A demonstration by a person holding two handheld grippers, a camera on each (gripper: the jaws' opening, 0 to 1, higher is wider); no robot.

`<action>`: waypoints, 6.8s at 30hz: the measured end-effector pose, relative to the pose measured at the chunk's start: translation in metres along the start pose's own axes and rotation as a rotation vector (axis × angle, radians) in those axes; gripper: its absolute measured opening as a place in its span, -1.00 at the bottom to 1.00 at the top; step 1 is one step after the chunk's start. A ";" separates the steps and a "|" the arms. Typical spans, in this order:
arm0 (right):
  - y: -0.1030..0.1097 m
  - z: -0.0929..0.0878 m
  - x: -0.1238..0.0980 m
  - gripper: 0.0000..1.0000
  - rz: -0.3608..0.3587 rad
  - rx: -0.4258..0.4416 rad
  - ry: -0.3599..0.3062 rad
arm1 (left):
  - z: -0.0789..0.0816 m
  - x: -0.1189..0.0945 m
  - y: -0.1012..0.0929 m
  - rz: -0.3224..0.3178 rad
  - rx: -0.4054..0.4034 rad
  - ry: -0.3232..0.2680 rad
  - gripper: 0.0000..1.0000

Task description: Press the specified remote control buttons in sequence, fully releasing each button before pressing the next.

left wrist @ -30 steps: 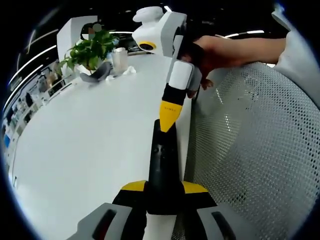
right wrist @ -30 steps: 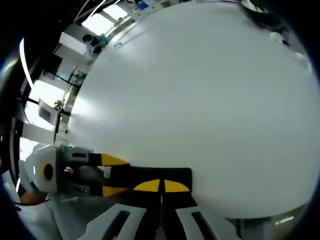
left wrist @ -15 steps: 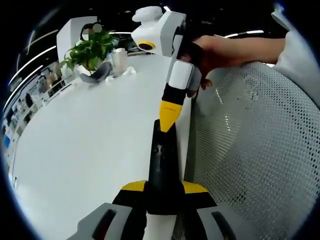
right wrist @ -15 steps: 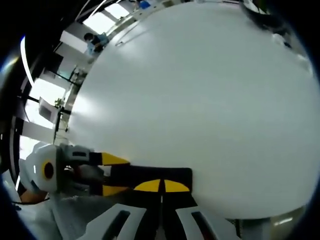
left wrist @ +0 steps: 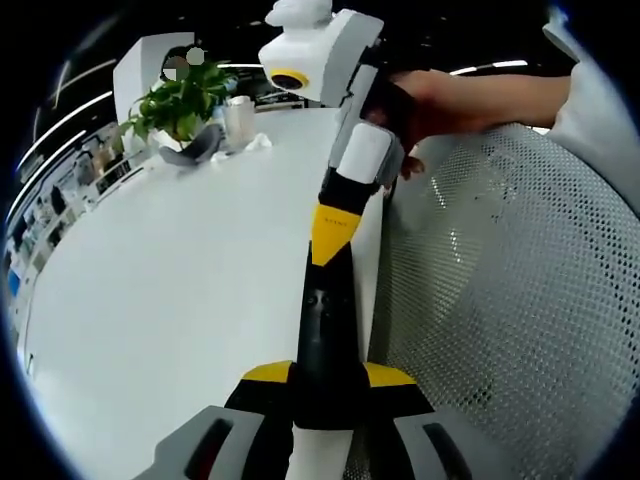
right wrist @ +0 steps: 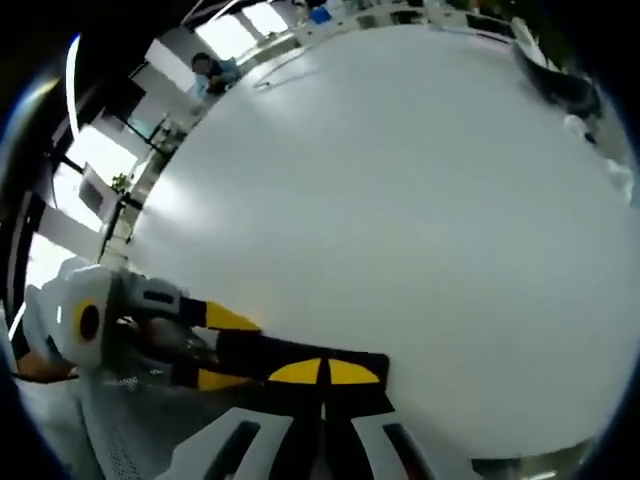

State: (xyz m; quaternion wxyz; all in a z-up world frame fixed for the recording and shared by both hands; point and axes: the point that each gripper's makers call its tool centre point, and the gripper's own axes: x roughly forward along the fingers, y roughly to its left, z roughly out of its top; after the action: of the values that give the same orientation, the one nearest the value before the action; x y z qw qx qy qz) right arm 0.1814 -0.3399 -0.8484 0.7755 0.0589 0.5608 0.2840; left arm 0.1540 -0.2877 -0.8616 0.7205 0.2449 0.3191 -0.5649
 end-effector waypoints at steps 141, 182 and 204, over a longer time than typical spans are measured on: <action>0.004 -0.022 0.000 -1.00 0.004 -0.019 0.130 | 0.001 0.001 0.001 0.003 0.000 -0.012 -0.52; 0.003 -0.012 -0.001 -1.00 -0.033 -0.139 0.062 | 0.002 0.001 0.000 -0.001 0.012 -0.018 -0.52; 0.005 -0.009 0.005 -1.00 -0.060 -0.235 0.034 | 0.002 0.002 0.000 -0.003 0.006 -0.021 -0.51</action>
State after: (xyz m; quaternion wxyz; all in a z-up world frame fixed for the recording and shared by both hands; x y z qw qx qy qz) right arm 0.1722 -0.3357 -0.8537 0.7756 -0.0538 0.5381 0.3255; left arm 0.1545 -0.2900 -0.8615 0.7222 0.2407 0.3102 -0.5694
